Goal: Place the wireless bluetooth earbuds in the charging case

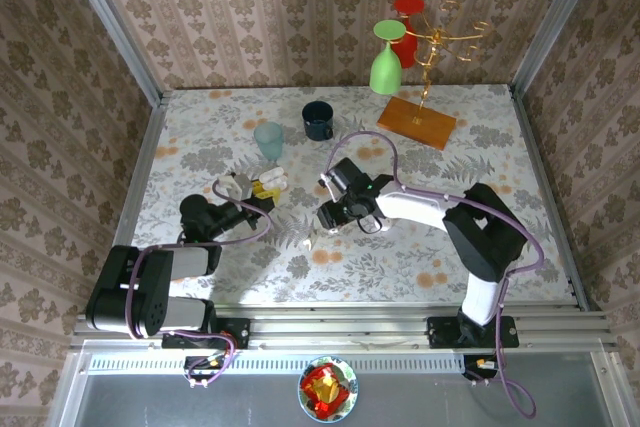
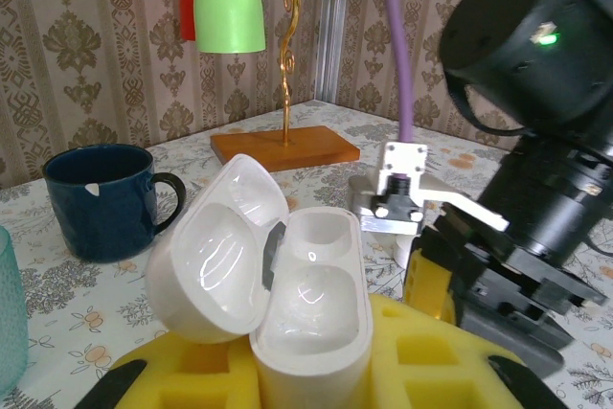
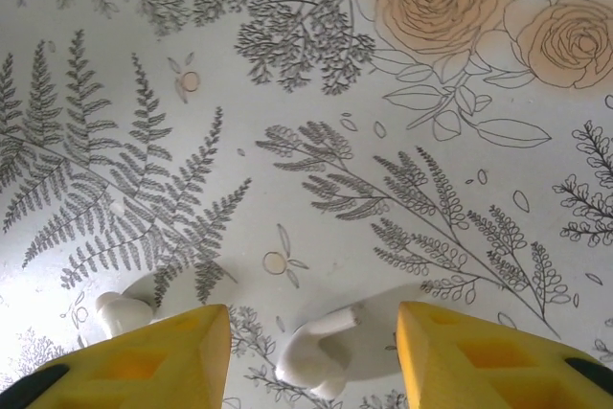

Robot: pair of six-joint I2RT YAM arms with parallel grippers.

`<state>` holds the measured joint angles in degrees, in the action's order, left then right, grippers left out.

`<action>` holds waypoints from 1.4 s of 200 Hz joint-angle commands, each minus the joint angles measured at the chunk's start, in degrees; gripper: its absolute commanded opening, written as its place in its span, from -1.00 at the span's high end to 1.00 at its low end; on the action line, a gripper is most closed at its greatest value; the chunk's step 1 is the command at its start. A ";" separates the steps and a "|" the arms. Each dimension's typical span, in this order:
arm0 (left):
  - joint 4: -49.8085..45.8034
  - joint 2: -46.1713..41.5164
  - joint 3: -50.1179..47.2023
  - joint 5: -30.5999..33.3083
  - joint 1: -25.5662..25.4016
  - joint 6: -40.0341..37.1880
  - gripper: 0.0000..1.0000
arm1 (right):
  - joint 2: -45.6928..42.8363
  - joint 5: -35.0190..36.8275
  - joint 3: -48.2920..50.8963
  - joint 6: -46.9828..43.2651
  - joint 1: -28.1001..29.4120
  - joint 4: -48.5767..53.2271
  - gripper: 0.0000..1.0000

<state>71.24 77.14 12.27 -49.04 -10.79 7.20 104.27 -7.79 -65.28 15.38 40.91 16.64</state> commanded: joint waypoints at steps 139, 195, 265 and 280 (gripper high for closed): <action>2.23 -0.91 -0.76 -0.38 0.84 -1.38 1.00 | 2.06 -10.58 1.46 -1.61 -1.01 5.37 0.03; 2.32 0.37 -0.14 -0.62 0.82 -1.30 1.00 | -1.56 -13.62 5.02 0.77 -0.84 3.79 0.04; 2.27 0.42 -0.14 -0.97 0.77 -1.31 1.00 | 3.48 -13.65 -0.99 -2.18 -2.63 8.06 0.21; 2.32 0.47 -0.14 -0.97 0.82 -1.37 1.00 | 4.75 -14.58 -1.98 -2.89 -2.74 9.10 0.24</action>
<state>71.24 77.21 11.62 -48.73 -10.39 6.61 106.45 -20.23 -64.93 14.55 38.68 21.87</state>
